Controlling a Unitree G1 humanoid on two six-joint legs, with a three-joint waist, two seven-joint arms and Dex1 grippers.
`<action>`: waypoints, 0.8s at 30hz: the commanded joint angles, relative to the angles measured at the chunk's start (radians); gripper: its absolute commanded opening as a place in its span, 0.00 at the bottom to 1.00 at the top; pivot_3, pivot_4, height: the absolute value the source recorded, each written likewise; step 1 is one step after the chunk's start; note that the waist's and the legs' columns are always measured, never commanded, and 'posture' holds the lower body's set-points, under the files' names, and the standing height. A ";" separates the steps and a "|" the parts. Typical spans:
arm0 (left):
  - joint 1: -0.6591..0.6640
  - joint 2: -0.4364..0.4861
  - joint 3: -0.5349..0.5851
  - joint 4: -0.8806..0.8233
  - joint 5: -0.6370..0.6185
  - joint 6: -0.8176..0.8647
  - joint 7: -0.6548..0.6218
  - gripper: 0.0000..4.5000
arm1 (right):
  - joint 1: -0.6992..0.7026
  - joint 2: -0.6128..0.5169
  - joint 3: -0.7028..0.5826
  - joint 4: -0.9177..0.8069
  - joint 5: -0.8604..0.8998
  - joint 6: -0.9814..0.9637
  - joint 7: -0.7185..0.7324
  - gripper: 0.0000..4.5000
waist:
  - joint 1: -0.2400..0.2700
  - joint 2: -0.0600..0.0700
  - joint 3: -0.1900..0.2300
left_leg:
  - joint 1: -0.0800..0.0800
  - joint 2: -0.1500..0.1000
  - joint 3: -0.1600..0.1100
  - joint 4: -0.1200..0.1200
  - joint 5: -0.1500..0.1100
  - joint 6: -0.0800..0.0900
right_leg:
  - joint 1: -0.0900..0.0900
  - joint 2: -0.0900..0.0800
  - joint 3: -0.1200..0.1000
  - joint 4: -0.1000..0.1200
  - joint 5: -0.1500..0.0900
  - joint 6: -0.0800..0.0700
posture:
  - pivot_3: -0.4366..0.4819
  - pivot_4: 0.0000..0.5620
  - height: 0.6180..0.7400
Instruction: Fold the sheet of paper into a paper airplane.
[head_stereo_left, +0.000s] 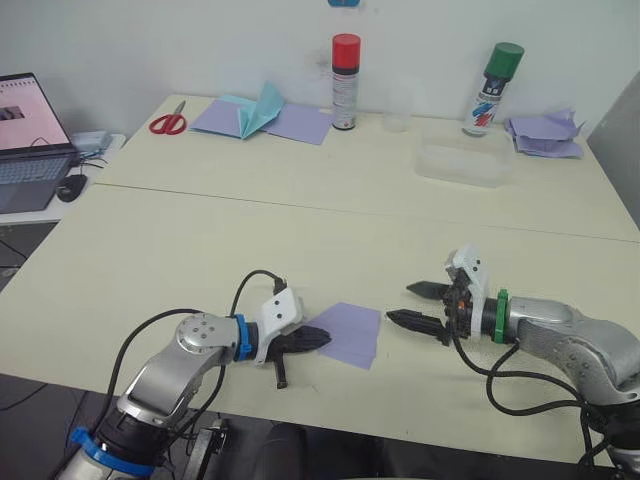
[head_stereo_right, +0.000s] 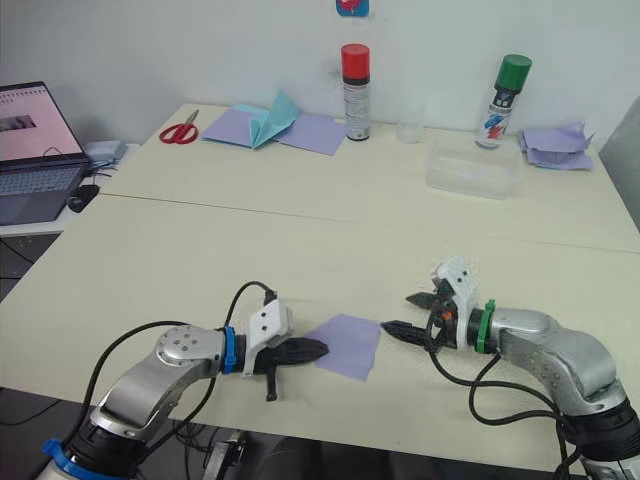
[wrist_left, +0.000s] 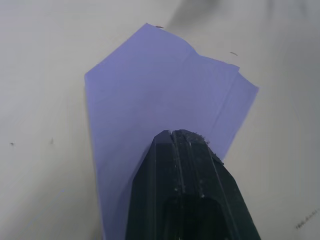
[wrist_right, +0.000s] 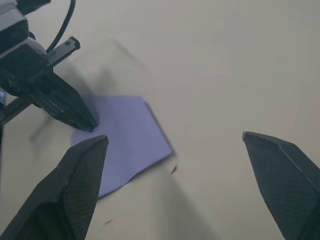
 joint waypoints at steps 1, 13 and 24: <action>0.022 0.029 -0.002 -0.010 0.001 0.012 -0.022 0.01 | -0.034 0.027 -0.083 -0.034 0.136 0.159 -0.076 1.00 | -0.001 0.000 0.000 | 0.000 0.000 0.000 0.000 0.000 0.000 | 0.000 0.000 0.000 0.000 0.000 0.000 | 0.48 0.27 1.00; 0.009 0.021 -0.053 0.046 0.049 0.056 0.015 0.01 | -0.107 0.199 -0.197 0.123 0.372 0.492 -0.325 1.00 | -0.002 0.001 -0.001 | 0.000 0.000 0.001 0.000 0.000 0.000 | 0.000 0.000 0.002 -0.001 0.000 0.000 | 0.48 0.27 1.00; 0.009 0.020 -0.053 0.035 0.042 0.063 0.019 0.01 | -0.168 0.380 -0.228 0.233 0.376 0.573 -0.461 1.00 | -0.004 0.002 -0.002 | 0.000 0.000 0.001 -0.001 0.000 0.000 | 0.000 0.001 0.003 -0.001 -0.002 0.004 | 0.48 0.27 1.00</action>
